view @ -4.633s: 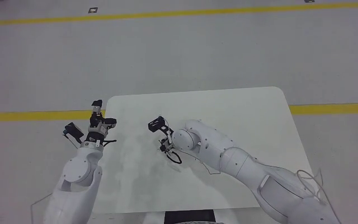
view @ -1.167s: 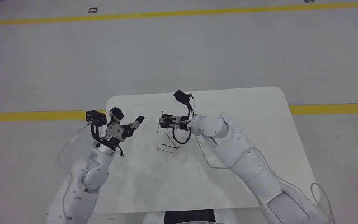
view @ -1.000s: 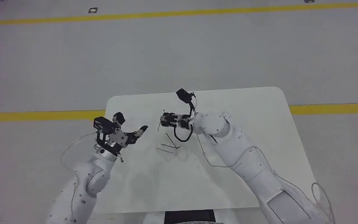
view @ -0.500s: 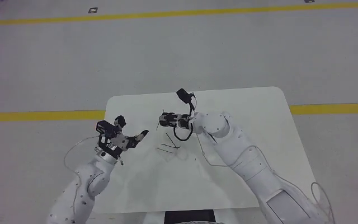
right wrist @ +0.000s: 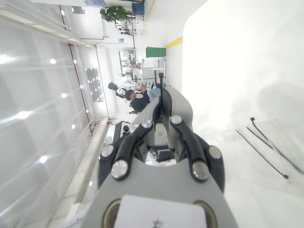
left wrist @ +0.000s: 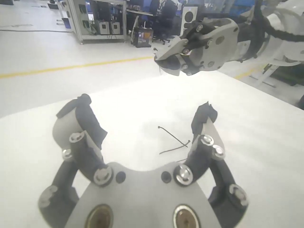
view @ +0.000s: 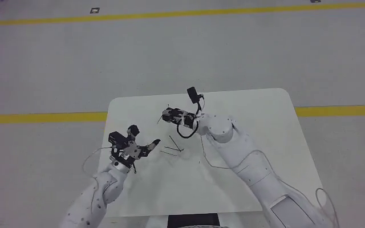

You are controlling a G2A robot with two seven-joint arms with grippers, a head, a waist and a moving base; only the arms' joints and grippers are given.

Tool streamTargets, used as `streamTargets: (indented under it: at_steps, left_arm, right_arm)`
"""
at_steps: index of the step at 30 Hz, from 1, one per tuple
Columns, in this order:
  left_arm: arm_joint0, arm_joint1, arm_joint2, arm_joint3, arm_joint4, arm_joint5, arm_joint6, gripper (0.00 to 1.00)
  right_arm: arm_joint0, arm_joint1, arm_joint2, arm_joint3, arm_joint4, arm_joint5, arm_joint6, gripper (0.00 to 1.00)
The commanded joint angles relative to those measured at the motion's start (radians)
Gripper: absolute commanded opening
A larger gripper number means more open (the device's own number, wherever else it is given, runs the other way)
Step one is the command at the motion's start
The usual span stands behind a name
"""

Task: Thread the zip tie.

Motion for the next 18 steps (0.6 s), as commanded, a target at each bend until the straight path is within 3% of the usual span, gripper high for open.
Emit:
streamTargets:
  at_steps: [1, 2, 10, 18]
  left_arm:
    - [-0.019, -0.003, 0.022, 0.018, 0.005, 0.000, 0.028, 1.00]
    - [-0.033, -0.003, 0.025, 0.032, 0.038, 0.013, 0.042, 1.00]
    - [-0.033, -0.003, 0.025, 0.032, 0.038, 0.013, 0.042, 1.00]
    - [-0.063, -0.015, 0.042, 0.028, 0.006, 0.046, 0.015, 1.00]
  right_arm:
    - [0.007, -0.005, -0.011, 0.008, 0.012, -0.004, -0.008, 0.00]
    - [0.010, -0.006, -0.015, 0.011, 0.012, -0.007, -0.013, 0.00]
    - [0.010, -0.006, -0.015, 0.011, 0.012, -0.007, -0.013, 0.00]
    - [-0.031, 0.000, -0.020, -0.018, -0.039, -0.013, -0.054, 0.00]
